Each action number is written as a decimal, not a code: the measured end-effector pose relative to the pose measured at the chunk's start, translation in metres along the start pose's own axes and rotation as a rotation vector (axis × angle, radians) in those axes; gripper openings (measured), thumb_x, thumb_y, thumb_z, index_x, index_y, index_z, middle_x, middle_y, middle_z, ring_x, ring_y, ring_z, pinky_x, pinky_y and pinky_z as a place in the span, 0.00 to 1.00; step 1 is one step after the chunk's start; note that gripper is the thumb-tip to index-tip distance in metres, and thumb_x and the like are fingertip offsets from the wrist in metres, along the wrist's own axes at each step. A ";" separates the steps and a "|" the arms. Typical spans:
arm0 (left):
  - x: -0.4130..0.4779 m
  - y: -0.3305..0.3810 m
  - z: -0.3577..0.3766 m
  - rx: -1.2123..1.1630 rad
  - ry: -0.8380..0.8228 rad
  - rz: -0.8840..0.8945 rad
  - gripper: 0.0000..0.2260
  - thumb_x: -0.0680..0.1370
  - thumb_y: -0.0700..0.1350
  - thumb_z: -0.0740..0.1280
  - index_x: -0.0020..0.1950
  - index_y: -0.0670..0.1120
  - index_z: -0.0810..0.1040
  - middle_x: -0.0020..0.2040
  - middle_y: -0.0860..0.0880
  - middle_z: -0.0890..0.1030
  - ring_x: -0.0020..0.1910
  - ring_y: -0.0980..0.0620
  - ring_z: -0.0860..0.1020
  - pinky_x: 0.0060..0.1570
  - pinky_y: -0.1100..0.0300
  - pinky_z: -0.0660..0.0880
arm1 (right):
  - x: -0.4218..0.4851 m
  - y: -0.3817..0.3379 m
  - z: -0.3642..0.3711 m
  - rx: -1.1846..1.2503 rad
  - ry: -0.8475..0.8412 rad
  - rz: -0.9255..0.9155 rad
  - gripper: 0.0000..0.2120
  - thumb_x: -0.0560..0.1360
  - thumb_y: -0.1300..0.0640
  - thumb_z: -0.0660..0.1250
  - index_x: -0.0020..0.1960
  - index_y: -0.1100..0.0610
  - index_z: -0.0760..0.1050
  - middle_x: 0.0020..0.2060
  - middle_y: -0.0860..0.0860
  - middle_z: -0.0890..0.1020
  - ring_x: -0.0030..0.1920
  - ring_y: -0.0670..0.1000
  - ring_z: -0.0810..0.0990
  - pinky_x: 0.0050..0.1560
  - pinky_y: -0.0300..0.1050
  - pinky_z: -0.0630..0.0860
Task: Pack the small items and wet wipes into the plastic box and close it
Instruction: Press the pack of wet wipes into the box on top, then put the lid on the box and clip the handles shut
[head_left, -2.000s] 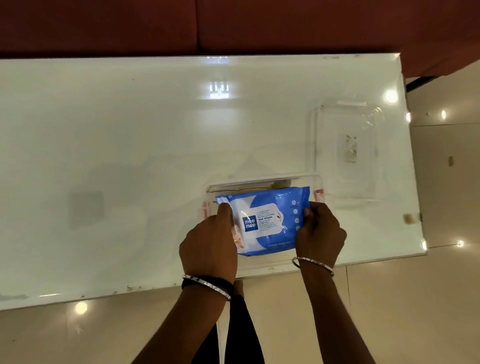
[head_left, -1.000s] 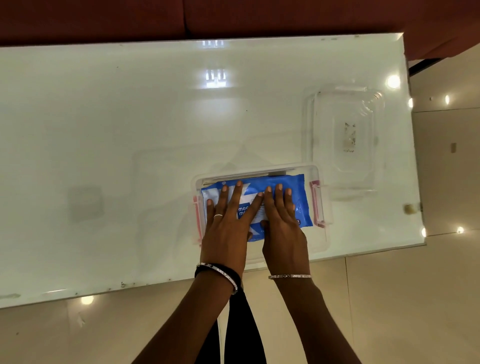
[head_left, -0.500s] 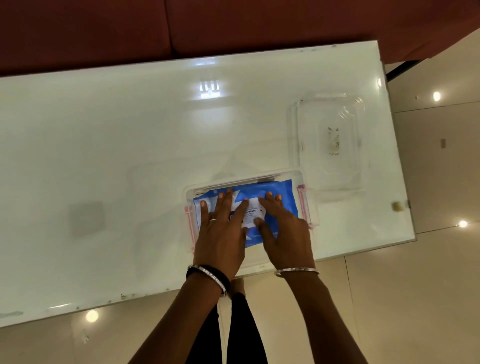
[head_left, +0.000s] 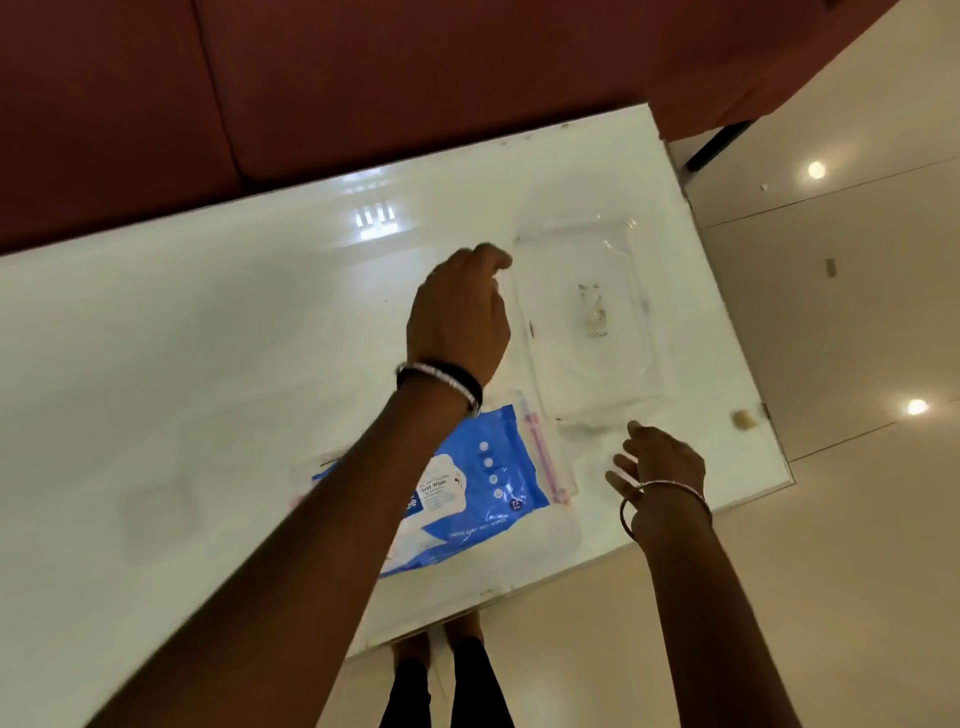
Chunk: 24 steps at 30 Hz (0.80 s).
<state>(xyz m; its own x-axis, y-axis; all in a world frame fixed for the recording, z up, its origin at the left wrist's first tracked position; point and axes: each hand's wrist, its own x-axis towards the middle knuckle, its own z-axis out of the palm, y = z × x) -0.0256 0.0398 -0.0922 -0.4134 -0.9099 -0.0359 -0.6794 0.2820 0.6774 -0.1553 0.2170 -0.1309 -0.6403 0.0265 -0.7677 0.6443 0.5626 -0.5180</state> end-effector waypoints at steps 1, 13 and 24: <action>0.018 -0.001 0.010 0.042 -0.066 0.001 0.16 0.77 0.36 0.58 0.63 0.46 0.74 0.60 0.46 0.78 0.59 0.46 0.76 0.59 0.54 0.71 | 0.004 0.000 0.000 -0.003 -0.011 0.036 0.19 0.75 0.57 0.70 0.64 0.61 0.73 0.50 0.58 0.79 0.47 0.56 0.80 0.42 0.50 0.81; 0.113 0.010 0.080 0.239 -0.578 -0.120 0.25 0.79 0.42 0.57 0.75 0.43 0.57 0.73 0.41 0.64 0.71 0.41 0.63 0.68 0.49 0.64 | 0.027 -0.018 0.016 0.043 -0.058 0.055 0.23 0.74 0.61 0.71 0.67 0.57 0.67 0.47 0.60 0.78 0.39 0.53 0.79 0.38 0.48 0.80; 0.090 0.007 0.005 -0.273 -0.152 -0.290 0.17 0.79 0.57 0.58 0.56 0.44 0.74 0.52 0.50 0.78 0.50 0.50 0.76 0.51 0.56 0.71 | -0.010 -0.034 -0.002 0.398 -0.071 -0.149 0.18 0.77 0.39 0.61 0.53 0.52 0.78 0.49 0.62 0.82 0.52 0.61 0.85 0.51 0.49 0.83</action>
<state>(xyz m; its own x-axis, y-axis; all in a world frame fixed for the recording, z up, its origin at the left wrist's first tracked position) -0.0712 -0.0387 -0.0945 -0.3274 -0.8784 -0.3481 -0.6037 -0.0889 0.7922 -0.1712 0.1995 -0.1050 -0.7169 -0.0954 -0.6906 0.6673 0.1932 -0.7193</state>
